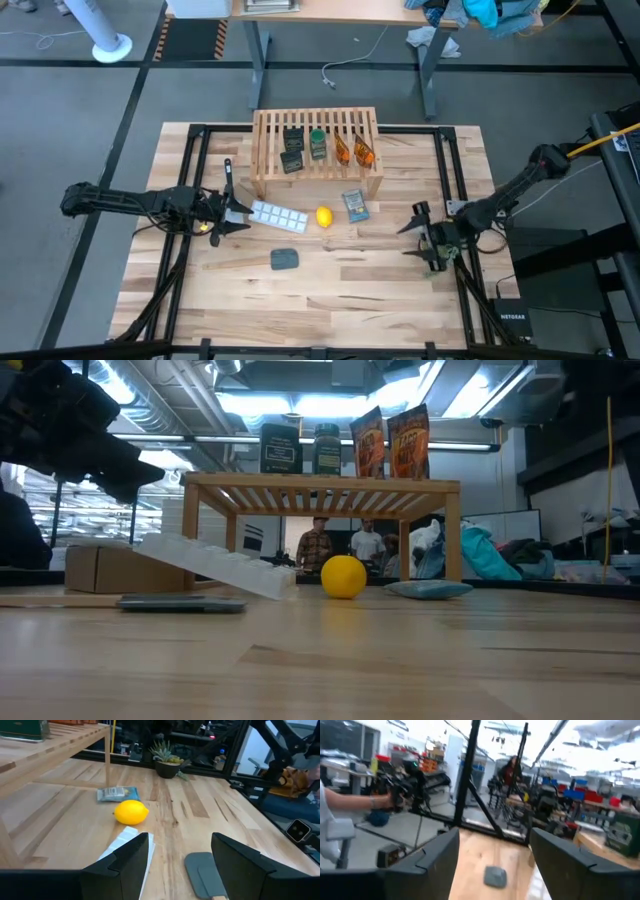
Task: Shelf spices
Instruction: Return to Home Position
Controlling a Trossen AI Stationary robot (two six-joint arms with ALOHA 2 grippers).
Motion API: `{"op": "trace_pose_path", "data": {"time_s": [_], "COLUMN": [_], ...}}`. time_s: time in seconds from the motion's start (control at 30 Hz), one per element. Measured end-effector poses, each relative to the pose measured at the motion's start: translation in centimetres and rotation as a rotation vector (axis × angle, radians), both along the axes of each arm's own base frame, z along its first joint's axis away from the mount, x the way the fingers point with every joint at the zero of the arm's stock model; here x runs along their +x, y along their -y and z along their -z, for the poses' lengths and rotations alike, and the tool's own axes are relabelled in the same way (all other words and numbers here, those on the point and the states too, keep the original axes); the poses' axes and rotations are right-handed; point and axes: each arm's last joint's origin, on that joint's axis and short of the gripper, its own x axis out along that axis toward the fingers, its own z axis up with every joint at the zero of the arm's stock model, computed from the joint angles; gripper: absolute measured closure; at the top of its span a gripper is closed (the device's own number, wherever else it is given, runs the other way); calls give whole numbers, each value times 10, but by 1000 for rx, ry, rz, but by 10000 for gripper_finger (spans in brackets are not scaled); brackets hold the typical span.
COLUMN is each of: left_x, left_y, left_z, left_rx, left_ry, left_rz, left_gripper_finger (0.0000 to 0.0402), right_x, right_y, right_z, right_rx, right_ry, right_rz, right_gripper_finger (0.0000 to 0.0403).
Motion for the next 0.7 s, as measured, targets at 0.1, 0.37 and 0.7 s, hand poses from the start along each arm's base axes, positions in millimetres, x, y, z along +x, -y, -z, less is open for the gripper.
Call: {"op": "trace_pose_path", "data": {"time_s": [0.1, 0.37, 0.7], "left_x": [0, 0, 1], "left_y": [0, 0, 0], "left_z": [0, 0, -17], "left_rx": [0, 19, 171], "left_ry": [-1, 1, 186], "left_rz": [0, 3, 14], "left_gripper_finger": [192, 192, 192], "right_x": [7, 19, 22], "right_y": [10, 37, 76], "right_z": [5, 13, 13], "right_rx": [22, 67, 120], "right_ry": [-55, -148, -171], "right_rz": [6, 38, 46], "right_gripper_finger": [152, 152, 152]}}
